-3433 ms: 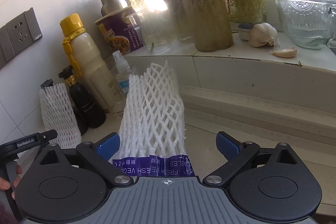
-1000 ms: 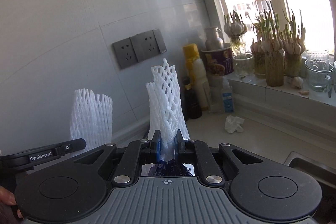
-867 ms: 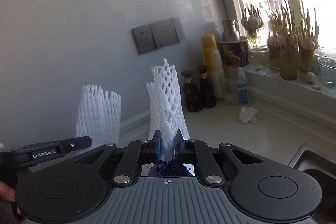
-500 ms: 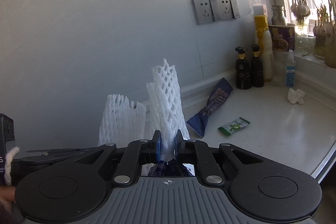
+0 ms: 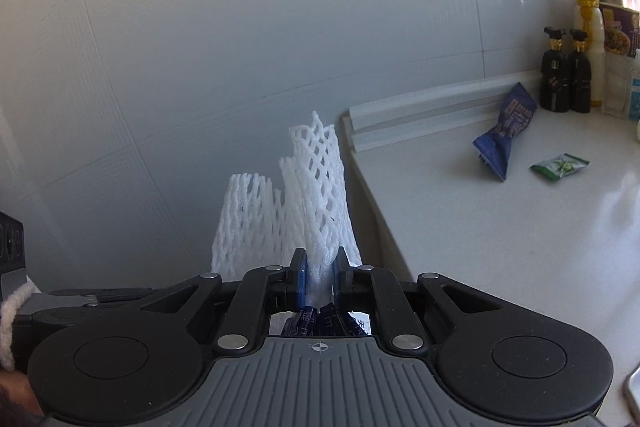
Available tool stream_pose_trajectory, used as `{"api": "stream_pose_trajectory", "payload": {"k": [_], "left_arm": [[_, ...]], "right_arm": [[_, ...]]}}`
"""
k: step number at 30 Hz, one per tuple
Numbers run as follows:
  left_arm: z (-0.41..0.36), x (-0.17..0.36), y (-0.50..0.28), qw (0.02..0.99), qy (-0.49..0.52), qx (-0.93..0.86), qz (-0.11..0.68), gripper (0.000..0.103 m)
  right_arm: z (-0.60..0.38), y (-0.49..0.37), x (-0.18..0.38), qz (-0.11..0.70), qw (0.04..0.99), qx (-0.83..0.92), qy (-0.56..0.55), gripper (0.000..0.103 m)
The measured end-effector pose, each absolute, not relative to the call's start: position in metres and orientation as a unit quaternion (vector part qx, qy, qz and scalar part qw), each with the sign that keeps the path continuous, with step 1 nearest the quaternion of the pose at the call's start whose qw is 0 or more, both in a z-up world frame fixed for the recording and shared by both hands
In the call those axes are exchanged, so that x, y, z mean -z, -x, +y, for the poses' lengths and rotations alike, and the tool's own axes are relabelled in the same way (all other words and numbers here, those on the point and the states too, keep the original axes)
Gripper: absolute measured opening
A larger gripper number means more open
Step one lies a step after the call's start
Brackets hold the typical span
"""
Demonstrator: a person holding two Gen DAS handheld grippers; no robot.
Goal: Collect trash
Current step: 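Lift the foam nets with both tools and carry them toward the trash bin, then open both tools to drop the white foam nets into the bin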
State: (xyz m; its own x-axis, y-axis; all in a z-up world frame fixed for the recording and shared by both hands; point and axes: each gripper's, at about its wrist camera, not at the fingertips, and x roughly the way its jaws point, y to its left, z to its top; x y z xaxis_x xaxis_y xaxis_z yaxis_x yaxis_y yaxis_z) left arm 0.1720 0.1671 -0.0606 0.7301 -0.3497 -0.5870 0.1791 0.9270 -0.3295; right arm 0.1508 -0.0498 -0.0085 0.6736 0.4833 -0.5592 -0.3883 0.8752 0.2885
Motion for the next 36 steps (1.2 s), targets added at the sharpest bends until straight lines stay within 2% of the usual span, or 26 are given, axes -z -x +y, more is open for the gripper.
{"api": "stream_pose_trajectory", "payload": {"k": [8,17,36], "left_arm": [[0.185,0.119,-0.190,0.906,0.155,0.085,0.384,0.006],[0.180,0.187,-0.216,0.887,0.124,0.039,0.444,0.006],[0.170,0.281,-0.288,0.845,0.070,0.018,0.529,0.006]], "right_arm": [[-0.024,-0.156,0.086,0.394,0.887,-0.227,-0.076,0.011],[-0.007,-0.170,0.169,0.464,0.861,-0.198,-0.061,0.011],[0.033,-0.234,0.267,0.563,0.805,-0.188,0.004,0.012]]}}
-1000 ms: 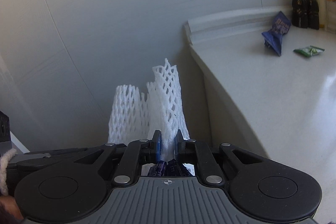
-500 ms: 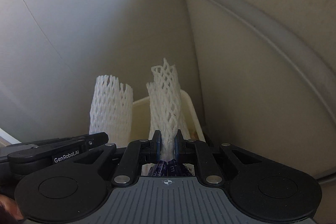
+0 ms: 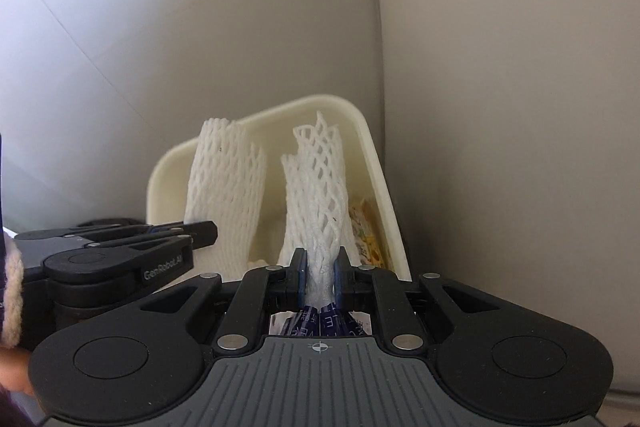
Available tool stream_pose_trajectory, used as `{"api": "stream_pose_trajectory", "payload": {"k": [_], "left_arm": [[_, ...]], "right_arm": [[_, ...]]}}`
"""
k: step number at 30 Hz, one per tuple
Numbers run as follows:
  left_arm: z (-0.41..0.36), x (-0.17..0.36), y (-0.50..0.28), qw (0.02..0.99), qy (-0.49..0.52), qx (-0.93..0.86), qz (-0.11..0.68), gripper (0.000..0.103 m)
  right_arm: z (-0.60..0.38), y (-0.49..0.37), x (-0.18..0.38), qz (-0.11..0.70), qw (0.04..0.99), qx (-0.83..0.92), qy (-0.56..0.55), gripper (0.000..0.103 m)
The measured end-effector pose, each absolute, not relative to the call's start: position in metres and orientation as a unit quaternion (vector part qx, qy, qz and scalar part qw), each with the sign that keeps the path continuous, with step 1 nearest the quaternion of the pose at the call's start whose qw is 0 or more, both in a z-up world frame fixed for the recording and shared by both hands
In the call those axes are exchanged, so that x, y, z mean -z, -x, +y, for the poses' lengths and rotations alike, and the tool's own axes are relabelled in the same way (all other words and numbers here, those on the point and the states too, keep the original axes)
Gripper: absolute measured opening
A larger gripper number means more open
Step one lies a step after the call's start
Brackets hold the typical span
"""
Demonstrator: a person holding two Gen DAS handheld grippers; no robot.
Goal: Collect trash
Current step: 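Open both tools to drop the white foam nets into the bin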
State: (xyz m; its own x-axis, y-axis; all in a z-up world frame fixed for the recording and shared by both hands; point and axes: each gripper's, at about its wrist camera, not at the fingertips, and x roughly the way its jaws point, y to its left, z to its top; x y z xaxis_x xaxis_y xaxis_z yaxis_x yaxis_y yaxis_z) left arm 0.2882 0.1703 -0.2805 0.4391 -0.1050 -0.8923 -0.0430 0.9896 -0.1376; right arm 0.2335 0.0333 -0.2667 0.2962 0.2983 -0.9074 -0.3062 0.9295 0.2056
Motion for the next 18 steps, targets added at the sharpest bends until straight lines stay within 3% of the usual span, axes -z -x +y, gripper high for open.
{"api": "stream_pose_trajectory", "payload": {"k": [7,10,14,18], "left_arm": [[0.145,0.300,-0.304,0.835,0.030,0.022,0.550,0.008],[0.142,0.302,-0.308,0.838,0.029,0.017,0.545,0.020],[0.138,0.298,-0.304,0.844,0.023,0.016,0.536,0.024],[0.140,0.296,-0.304,0.846,0.028,0.012,0.532,0.037]], "right_arm": [[0.050,-0.261,0.289,0.577,0.798,-0.175,0.011,0.018],[0.055,-0.266,0.292,0.578,0.797,-0.173,0.009,0.022],[0.047,-0.259,0.292,0.577,0.800,-0.164,0.008,0.040],[0.033,-0.264,0.292,0.583,0.794,-0.169,-0.020,0.045]]}}
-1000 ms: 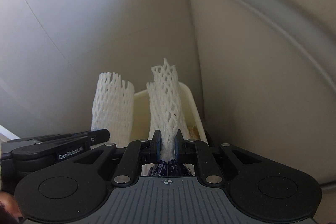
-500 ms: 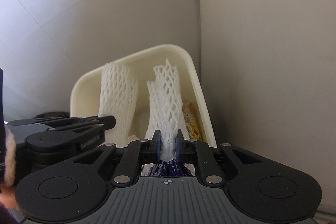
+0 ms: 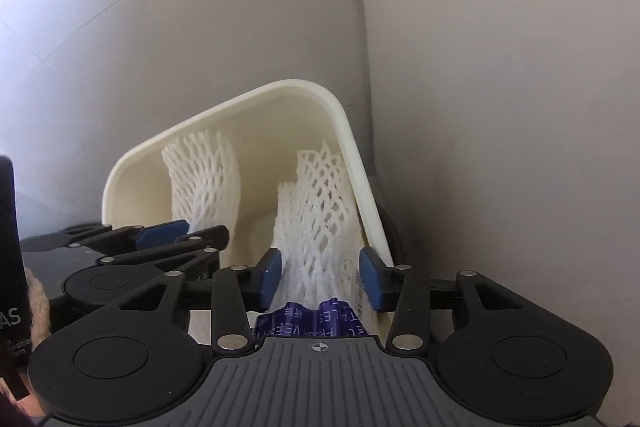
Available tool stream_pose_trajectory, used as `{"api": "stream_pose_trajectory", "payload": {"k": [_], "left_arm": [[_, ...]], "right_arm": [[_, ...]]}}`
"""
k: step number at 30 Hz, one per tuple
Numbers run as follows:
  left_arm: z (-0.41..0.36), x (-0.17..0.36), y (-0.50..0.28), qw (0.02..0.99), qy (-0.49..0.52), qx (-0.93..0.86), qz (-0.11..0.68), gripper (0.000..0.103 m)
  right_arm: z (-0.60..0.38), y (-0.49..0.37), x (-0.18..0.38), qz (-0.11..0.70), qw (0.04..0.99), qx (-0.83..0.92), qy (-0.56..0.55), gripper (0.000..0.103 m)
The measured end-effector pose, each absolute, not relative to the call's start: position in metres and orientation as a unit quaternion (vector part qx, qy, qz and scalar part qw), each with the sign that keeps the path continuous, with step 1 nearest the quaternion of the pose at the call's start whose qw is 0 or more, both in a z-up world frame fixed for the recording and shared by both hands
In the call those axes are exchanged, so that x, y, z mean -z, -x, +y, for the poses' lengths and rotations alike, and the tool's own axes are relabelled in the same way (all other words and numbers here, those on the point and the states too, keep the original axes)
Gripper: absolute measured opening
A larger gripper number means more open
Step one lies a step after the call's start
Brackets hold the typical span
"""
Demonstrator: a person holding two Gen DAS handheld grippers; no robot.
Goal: Collect trash
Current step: 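Open both tools to drop the white foam nets into the bin, then move both open tools up from the bin toward the counter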
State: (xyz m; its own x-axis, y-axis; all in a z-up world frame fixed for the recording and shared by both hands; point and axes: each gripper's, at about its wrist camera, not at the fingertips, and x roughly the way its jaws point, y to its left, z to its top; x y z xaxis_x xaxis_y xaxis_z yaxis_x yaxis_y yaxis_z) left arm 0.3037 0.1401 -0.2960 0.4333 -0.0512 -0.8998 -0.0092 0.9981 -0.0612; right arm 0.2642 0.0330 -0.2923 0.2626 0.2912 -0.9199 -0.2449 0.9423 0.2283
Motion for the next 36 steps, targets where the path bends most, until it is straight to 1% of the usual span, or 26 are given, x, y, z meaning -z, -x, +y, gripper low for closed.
{"api": "stream_pose_trajectory", "payload": {"k": [1,4,6,8,12,17,21,25,27,29,31,34,36], "left_arm": [[0.141,0.295,-0.302,0.847,0.030,0.010,0.531,0.040],[0.154,0.288,-0.298,0.849,0.037,0.011,0.527,0.043],[0.158,0.283,-0.296,0.852,0.040,0.012,0.523,0.045],[0.160,0.277,-0.292,0.855,0.044,0.012,0.517,0.047],[0.166,0.261,-0.281,0.861,0.046,0.015,0.506,0.048],[0.171,0.244,-0.260,0.869,0.051,0.016,0.492,0.054],[0.174,0.225,-0.244,0.875,0.049,0.026,0.481,0.059],[0.175,0.204,-0.228,0.883,0.049,0.026,0.467,0.066],[0.176,0.194,-0.218,0.885,0.049,0.025,0.462,0.069],[0.177,0.189,-0.211,0.888,0.050,0.027,0.456,0.073],[0.180,0.181,-0.201,0.892,0.051,0.028,0.448,0.081],[0.184,0.168,-0.188,0.898,0.050,0.029,0.437,0.087],[0.185,0.160,-0.180,0.901,0.045,0.028,0.430,0.090]], "right_arm": [[0.029,-0.261,0.289,0.582,0.795,-0.169,-0.021,0.046],[0.027,-0.258,0.283,0.576,0.799,-0.171,-0.020,0.051],[0.026,-0.257,0.277,0.570,0.803,-0.170,-0.021,0.057],[0.023,-0.255,0.269,0.563,0.808,-0.171,-0.026,0.061],[0.020,-0.249,0.254,0.553,0.814,-0.175,-0.029,0.063],[0.018,-0.239,0.236,0.542,0.820,-0.180,-0.028,0.068],[0.013,-0.228,0.221,0.534,0.824,-0.190,-0.027,0.069],[0.009,-0.215,0.205,0.524,0.828,-0.198,-0.025,0.070],[0.009,-0.210,0.199,0.518,0.830,-0.203,-0.026,0.073],[0.012,-0.206,0.198,0.513,0.833,-0.207,-0.029,0.075],[0.009,-0.199,0.192,0.509,0.834,-0.211,-0.030,0.075],[0.007,-0.190,0.180,0.503,0.836,-0.216,-0.029,0.076],[0.007,-0.184,0.174,0.499,0.837,-0.221,-0.027,0.078]]}}
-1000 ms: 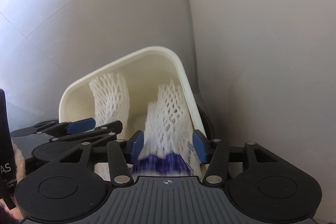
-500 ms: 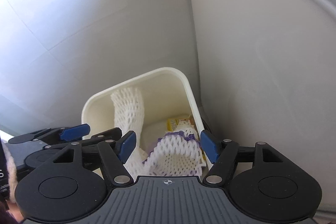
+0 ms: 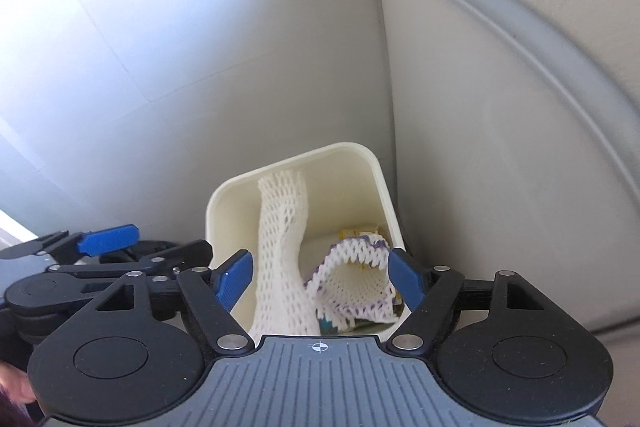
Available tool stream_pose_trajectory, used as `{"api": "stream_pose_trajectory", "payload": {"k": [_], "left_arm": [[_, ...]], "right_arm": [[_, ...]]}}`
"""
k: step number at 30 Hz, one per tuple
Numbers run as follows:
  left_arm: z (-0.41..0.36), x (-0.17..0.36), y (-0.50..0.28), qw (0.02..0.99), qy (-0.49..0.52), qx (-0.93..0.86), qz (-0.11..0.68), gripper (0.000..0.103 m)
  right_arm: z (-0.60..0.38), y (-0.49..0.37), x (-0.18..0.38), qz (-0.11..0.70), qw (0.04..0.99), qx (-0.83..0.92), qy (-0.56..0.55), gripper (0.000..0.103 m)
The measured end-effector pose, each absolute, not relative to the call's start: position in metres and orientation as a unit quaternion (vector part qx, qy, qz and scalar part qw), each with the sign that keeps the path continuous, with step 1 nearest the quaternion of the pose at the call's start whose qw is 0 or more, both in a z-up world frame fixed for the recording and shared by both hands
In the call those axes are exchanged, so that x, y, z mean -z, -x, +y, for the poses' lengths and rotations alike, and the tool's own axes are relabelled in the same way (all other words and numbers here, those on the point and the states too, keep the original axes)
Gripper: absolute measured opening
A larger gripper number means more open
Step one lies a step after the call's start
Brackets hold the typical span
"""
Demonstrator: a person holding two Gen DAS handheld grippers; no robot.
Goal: Collect trash
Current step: 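Move both open tools up from the bin toward the counter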
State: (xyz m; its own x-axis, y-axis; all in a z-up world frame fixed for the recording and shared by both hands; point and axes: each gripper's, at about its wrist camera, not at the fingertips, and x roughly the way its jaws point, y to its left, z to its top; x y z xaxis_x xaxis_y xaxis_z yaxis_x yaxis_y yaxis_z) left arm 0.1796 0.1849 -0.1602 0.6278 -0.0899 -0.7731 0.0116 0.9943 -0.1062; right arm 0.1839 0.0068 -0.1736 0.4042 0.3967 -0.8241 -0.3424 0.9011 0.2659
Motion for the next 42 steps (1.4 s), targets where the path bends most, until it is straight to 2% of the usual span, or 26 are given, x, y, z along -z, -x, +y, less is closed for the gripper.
{"api": "stream_pose_trajectory", "payload": {"k": [10,17,21,34,37,42], "left_arm": [[0.185,0.123,-0.150,0.918,0.037,0.041,0.393,0.101],[0.175,0.092,-0.144,0.925,0.033,0.057,0.374,0.102],[0.164,0.073,-0.148,0.932,0.027,0.066,0.356,0.102],[0.094,0.043,-0.194,0.941,-0.007,0.120,0.316,0.102],[0.073,0.041,-0.209,0.941,-0.017,0.136,0.309,0.102],[0.036,0.042,-0.241,0.938,-0.042,0.163,0.304,0.102]], "right_arm": [[-0.010,-0.150,0.120,0.459,0.853,-0.247,-0.007,0.085],[-0.034,-0.138,0.079,0.426,0.868,-0.256,-0.002,0.086],[-0.056,-0.137,0.052,0.404,0.882,-0.241,0.004,0.090],[-0.167,-0.189,0.014,0.352,0.927,-0.130,0.016,0.092],[-0.198,-0.209,0.013,0.343,0.935,-0.094,0.012,0.096],[-0.242,-0.244,0.020,0.344,0.938,-0.048,0.010,0.097]]}}
